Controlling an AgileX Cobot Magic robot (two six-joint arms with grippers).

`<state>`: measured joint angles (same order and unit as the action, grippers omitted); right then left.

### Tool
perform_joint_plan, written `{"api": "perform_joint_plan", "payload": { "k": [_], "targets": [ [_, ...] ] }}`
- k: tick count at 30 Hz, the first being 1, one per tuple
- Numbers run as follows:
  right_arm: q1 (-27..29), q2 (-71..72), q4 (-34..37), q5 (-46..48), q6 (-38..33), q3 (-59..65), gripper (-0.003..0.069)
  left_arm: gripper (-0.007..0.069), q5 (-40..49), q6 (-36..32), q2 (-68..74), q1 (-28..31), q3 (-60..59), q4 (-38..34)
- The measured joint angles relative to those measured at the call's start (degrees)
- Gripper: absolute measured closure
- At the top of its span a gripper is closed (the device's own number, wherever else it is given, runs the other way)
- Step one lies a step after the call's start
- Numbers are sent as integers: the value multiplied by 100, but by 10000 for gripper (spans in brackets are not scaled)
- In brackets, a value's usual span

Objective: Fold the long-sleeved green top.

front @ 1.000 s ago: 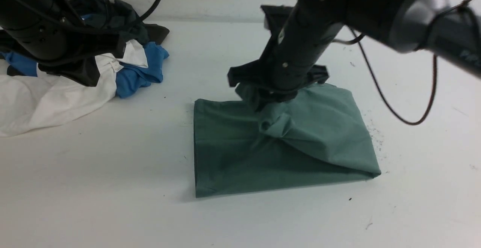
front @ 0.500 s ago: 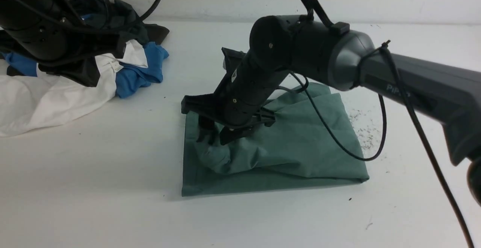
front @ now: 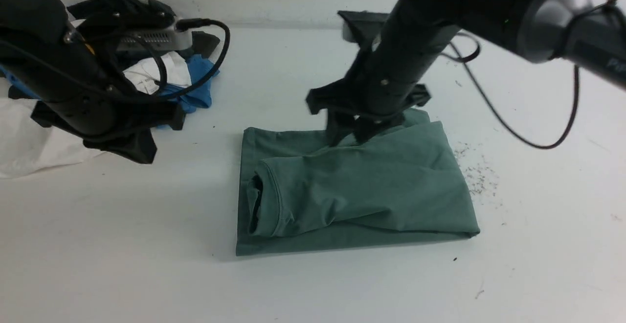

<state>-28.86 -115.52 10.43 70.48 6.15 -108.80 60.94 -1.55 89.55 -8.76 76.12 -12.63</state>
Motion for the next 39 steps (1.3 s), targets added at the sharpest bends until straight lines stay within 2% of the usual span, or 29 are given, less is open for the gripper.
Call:
{"api": "perform_joint_plan", "payload": {
  "k": [2,3,6,12,18,22,25,27,28,31,32,39],
  "targets": [
    [241,80,-345,5,-16,91,499,629,-139,-201,62,0,-17,-449],
    [375,148,-492,5,-29,220,575,629,-236,-386,155,-29,-17,-835],
    [590,326,-590,18,-29,584,649,619,-352,-689,389,-147,-17,-1256],
    [682,675,-636,46,-148,1227,672,505,-970,-988,1082,-668,-17,-1510],
    [686,756,-586,48,-266,1331,673,284,-1711,-1001,1777,-887,-17,-1690],
    [686,756,-496,48,-282,1331,673,237,-1949,-1014,2012,-887,-17,-1892],
    [686,756,-393,48,-330,1331,673,272,-2055,-1088,2059,-887,-17,-1942],
    [686,756,-299,48,-420,1331,673,358,-2095,-1186,2065,-887,-17,-1948],
    [686,756,-290,48,-420,1331,673,368,-2102,-1204,2065,-887,-17,-1948],
    [686,756,-171,48,-569,1331,673,562,-2167,-1278,2065,-881,-17,-1923],
    [686,756,-144,48,-615,1331,673,590,-2160,-1283,2065,-875,-17,-1923],
    [686,761,35,38,-846,1434,673,618,-1496,-1293,1839,-625,305,-1750]
  ]
}}
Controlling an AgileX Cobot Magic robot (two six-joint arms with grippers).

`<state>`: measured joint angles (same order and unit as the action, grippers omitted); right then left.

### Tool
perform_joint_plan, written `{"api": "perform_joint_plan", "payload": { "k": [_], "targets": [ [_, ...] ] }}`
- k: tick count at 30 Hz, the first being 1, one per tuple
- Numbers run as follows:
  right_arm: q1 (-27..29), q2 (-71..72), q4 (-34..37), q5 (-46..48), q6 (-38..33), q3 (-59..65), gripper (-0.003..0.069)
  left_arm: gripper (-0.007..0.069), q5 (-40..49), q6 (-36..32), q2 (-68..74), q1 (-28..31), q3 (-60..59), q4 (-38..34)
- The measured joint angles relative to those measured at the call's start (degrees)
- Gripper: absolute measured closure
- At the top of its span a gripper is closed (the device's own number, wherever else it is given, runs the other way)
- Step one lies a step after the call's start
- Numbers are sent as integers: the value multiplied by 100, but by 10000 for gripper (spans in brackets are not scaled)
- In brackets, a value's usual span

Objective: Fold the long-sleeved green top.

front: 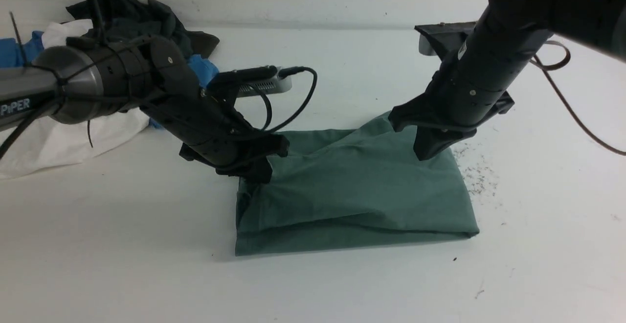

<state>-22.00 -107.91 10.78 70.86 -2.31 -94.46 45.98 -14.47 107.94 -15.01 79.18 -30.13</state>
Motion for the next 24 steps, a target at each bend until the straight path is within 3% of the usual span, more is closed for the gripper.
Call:
{"api": "perform_joint_plan", "payload": {
  "k": [12,17,24],
  "targets": [
    [0,0,84,0,-238,582,673,618,944,-59,-6,221,307,472],
    [0,0,114,0,-398,582,673,616,938,-95,149,221,307,787],
    [-11,-142,177,-16,-551,582,673,526,247,-130,179,221,307,1002]
  ]
}}
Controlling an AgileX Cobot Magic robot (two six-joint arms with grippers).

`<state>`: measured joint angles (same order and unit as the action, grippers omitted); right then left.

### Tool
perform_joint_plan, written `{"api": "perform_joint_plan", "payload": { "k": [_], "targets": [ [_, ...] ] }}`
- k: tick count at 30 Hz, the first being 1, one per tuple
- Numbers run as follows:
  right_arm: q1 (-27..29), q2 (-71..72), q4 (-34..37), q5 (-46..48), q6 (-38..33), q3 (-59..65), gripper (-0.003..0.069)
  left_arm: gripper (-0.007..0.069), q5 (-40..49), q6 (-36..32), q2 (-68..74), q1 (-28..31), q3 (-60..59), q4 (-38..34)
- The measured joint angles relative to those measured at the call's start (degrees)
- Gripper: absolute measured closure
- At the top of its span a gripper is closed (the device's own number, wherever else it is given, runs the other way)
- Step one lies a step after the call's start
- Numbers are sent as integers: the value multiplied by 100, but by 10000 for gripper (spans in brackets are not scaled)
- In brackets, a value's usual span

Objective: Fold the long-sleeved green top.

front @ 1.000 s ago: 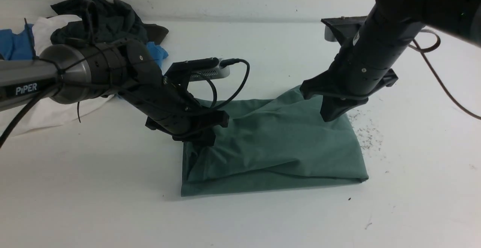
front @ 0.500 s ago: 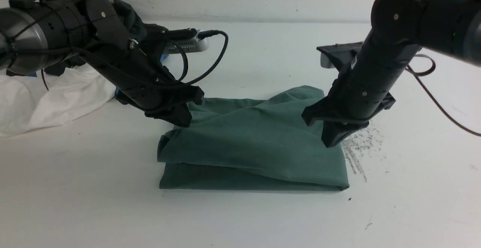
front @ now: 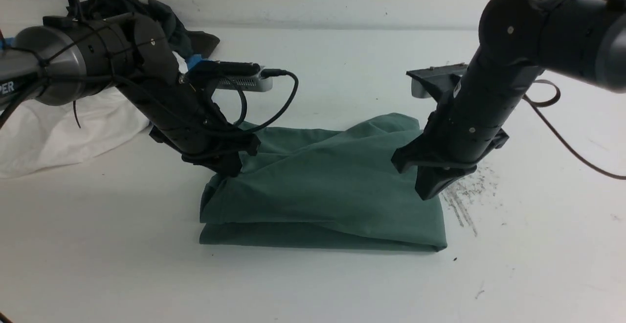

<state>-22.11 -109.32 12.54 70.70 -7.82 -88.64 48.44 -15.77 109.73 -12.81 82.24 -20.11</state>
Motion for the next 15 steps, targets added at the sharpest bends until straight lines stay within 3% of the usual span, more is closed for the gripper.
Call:
{"api": "perform_joint_plan", "payload": {
  "k": [15],
  "targets": [
    [-510,-262,53,-32,-294,115,673,477,-627,165,0,0,0,78]
  ]
}}
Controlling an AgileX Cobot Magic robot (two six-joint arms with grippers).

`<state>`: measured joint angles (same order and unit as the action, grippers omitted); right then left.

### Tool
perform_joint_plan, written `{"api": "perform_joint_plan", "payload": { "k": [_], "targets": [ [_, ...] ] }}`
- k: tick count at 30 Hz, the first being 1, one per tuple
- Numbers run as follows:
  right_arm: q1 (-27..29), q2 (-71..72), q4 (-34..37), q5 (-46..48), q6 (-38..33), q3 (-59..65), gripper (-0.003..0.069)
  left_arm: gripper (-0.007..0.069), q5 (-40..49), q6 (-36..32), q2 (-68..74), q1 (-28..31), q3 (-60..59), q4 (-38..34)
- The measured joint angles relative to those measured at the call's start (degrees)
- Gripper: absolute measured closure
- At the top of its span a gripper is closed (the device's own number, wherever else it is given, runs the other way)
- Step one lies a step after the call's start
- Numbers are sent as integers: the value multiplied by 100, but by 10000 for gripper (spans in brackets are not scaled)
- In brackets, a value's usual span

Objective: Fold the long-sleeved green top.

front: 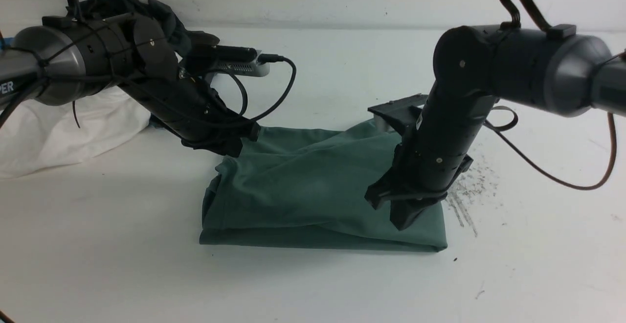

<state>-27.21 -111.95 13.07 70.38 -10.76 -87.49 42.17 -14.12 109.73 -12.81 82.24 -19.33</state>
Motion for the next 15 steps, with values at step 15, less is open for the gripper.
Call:
{"api": "perform_joint_plan", "payload": {
  "k": [15],
  "targets": [
    [-11,0,0,-4,66,0,673,248,318,925,90,0,0,478]
  ]
}}
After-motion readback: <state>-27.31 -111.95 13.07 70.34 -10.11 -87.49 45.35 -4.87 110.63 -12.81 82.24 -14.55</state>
